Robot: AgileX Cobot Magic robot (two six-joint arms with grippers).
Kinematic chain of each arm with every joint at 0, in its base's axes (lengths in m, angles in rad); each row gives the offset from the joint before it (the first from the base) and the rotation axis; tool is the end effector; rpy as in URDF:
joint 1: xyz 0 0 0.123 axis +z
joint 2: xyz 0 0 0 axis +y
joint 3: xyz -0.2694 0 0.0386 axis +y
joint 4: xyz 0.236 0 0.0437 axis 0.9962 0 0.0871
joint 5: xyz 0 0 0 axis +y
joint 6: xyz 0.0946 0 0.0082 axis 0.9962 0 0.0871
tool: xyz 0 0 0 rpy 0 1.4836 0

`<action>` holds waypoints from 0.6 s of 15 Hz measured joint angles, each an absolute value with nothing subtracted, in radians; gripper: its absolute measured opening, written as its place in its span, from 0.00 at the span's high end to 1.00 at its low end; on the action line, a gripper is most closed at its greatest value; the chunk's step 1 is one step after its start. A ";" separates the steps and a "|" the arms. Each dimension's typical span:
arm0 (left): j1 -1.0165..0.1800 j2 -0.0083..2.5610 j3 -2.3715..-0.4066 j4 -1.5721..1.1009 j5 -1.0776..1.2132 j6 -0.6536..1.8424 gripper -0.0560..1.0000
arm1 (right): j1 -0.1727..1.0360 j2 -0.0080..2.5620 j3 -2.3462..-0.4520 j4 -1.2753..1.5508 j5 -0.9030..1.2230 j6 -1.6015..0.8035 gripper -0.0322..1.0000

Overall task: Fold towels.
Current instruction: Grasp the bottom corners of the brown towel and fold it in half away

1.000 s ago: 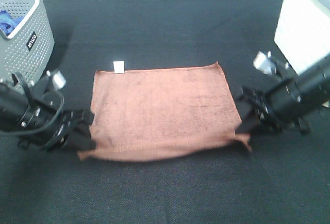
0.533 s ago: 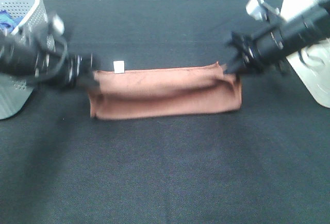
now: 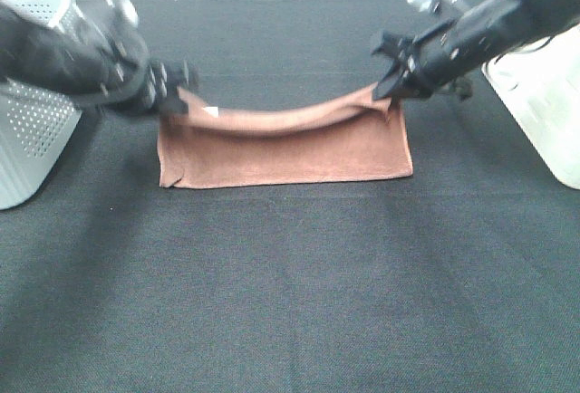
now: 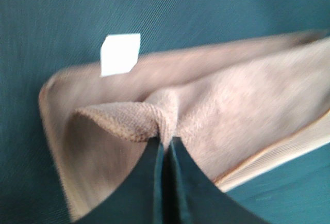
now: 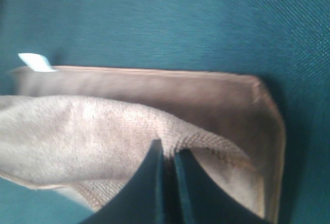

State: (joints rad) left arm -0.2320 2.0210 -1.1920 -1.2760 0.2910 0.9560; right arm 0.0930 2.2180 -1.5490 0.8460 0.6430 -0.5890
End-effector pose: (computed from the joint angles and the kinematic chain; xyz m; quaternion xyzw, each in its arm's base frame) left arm 0.3885 -0.1186 0.1370 0.0152 0.9242 -0.2203 0.3117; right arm 0.4423 0.0841 0.1293 -0.0353 0.9406 0.2513 0.2256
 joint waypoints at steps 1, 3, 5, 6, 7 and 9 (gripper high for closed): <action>-0.232 2.043 -1.199 -1.271 0.290 0.956 0.95 | 0.093 2.246 -1.561 0.844 0.635 -0.581 0.96; -0.232 2.089 -1.229 -1.266 0.289 0.958 0.83 | 0.093 2.290 -1.570 0.828 0.612 -0.561 0.84; -0.232 2.103 -1.241 -1.264 0.289 0.958 0.60 | 0.093 2.303 -1.570 0.823 0.610 -0.558 0.61; -0.232 2.103 -1.241 -1.263 0.289 0.958 0.48 | 0.093 2.303 -1.570 0.819 0.612 -0.546 0.48; -0.232 2.103 -1.241 -1.263 0.290 0.958 0.38 | 0.093 2.300 -1.570 0.812 0.618 -0.531 0.37; -0.232 2.101 -1.241 -1.260 0.314 0.956 0.29 | 0.093 2.269 -1.570 0.731 0.684 -0.470 0.25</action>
